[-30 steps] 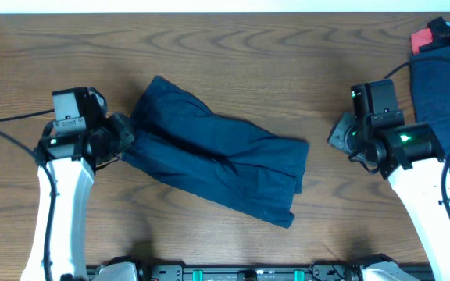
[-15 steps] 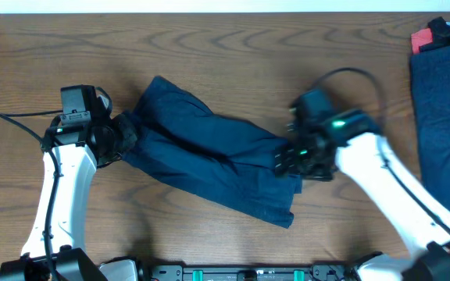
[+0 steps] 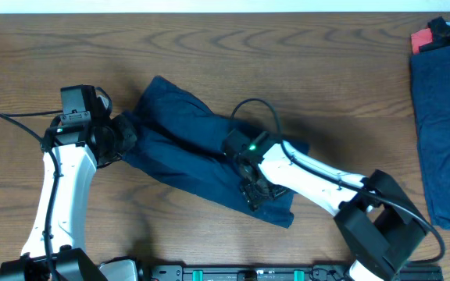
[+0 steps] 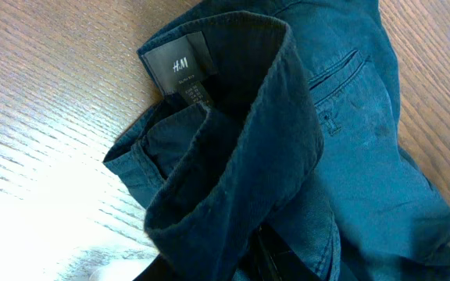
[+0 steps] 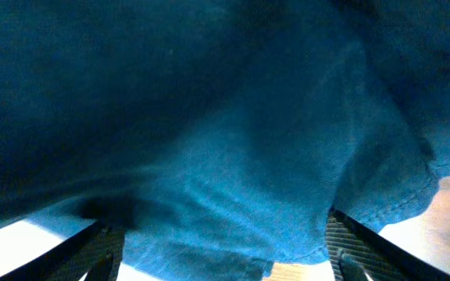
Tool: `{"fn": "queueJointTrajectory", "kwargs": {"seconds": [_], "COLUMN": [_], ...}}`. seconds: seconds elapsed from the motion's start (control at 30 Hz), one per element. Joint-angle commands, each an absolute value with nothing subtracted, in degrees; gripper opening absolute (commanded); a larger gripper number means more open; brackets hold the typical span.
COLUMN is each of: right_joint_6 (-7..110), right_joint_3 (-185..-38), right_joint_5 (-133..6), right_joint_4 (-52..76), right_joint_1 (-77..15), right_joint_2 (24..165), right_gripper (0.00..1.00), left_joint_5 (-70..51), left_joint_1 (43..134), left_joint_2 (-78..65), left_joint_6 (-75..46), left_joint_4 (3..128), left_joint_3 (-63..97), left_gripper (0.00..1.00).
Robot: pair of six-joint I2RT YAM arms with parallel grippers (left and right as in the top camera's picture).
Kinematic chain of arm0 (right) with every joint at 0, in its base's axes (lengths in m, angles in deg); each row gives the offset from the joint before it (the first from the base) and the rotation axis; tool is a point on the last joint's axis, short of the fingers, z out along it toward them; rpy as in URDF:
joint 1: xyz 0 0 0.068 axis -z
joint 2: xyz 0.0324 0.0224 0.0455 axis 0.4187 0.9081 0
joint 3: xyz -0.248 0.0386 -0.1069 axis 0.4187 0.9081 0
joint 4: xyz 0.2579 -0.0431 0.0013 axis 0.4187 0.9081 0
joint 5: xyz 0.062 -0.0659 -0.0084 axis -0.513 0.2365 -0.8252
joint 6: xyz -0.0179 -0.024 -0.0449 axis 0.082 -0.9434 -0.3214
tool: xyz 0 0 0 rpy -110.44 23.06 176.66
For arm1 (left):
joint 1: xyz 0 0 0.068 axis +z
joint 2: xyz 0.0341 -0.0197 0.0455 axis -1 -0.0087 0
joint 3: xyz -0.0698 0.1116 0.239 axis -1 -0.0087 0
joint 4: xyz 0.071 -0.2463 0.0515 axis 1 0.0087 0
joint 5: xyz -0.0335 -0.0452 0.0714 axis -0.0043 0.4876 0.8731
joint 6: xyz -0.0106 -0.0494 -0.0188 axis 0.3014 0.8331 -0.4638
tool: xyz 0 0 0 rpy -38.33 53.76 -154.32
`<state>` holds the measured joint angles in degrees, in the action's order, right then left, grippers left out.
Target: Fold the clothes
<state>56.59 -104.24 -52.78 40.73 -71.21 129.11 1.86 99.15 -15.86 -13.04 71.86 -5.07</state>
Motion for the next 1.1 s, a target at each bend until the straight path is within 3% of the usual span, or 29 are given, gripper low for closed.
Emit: {"fn": "queueJointTrajectory", "kwargs": {"seconds": [0.0, 0.33, 0.77, 1.07], "right_joint_6": [59.3, 60.1, 61.6, 62.8], "right_joint_3": [-105.0, -105.0, -100.2, -97.0], "right_joint_5": [-46.6, -47.8, -48.4, -48.2], "right_joint_4": [41.1, 47.7, 43.0, 37.1], "right_joint_1": [-72.0, -72.2, -72.6, -72.6], "right_joint_2": [129.7, 129.5, 129.5, 129.6], "right_gripper": [0.76, 0.76, 0.76, 0.68], "left_joint_5": [2.6, 2.6, 2.6, 2.6], "left_joint_1": [99.5, 99.5, 99.5, 99.5], "left_joint_2": [-16.2, -16.2, -16.2, -16.2], "left_joint_6": [-13.1, -13.1, -13.1, -13.1], "left_joint_4": [72.2, 72.2, 73.0, 73.3], "left_joint_3": [-4.6, -4.6, -4.6, -4.6], "left_gripper": [0.23, 0.23, 0.23, 0.23]}}
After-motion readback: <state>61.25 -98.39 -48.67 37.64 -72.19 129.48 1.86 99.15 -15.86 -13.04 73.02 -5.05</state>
